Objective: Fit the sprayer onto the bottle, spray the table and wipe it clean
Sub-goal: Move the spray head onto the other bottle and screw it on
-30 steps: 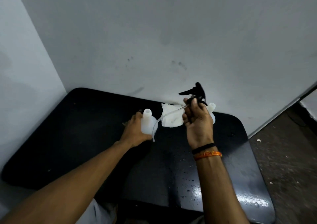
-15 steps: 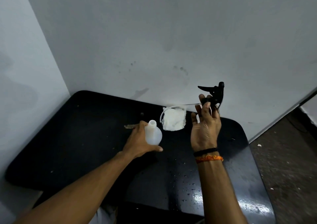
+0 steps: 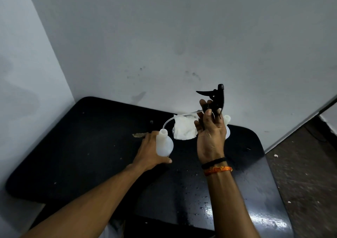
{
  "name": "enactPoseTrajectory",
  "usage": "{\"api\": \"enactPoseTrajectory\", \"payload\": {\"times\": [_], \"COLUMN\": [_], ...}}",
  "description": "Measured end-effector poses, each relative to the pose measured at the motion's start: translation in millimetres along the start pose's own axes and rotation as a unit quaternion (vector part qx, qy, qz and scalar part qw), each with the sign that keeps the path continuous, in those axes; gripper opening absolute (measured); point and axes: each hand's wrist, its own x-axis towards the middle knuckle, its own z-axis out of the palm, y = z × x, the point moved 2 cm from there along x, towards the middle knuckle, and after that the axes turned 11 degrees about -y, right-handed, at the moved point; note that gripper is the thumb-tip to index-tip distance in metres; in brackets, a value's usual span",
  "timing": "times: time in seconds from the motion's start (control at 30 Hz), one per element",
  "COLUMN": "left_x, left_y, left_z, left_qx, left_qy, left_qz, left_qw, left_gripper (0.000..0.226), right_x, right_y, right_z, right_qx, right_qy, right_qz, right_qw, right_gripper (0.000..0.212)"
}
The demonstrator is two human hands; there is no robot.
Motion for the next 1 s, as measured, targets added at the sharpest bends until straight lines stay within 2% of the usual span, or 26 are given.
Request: {"api": "enactPoseTrajectory", "payload": {"times": [0.13,0.27,0.4,0.57,0.67,0.8,1.0], "left_x": [1.3,3.9,6.5,6.1,-5.8,-19.9,-33.8], "left_y": [-1.5,-0.3,7.4,33.1,46.9,60.4,78.8], "left_z": [0.7,3.0,5.5,3.3,-2.3,-14.4,-44.7], "left_qx": [0.0,0.0,0.028,-0.03,-0.118,-0.156,-0.201], "left_qy": [0.009,0.009,-0.001,-0.021,-0.006,-0.021,-0.094], "left_qz": [-0.005,-0.017,-0.006,0.002,0.015,0.026,0.048], "left_qw": [1.0,1.0,1.0,0.999,0.993,0.987,0.974], "left_gripper": [0.102,0.096,0.094,0.077,0.089,0.102,0.094], "right_x": [-2.6,-3.4,-3.3,-1.7,-1.5,-1.6,-3.4], "right_y": [0.9,7.2,13.4,18.7,18.6,10.5,-5.3], "right_z": [4.1,7.6,11.2,7.8,7.8,13.5,19.5], "right_qx": [-0.058,-0.103,-0.221,-0.295,-0.298,-0.239,-0.135], "right_qy": [-0.021,-0.061,-0.093,-0.106,-0.119,-0.147,-0.16], "right_qz": [-0.016,-0.033,-0.046,-0.034,-0.027,-0.043,-0.053], "right_qw": [0.998,0.992,0.97,0.949,0.947,0.959,0.976], "right_gripper": [0.041,0.029,0.027,0.03,0.03,0.025,0.03]}}
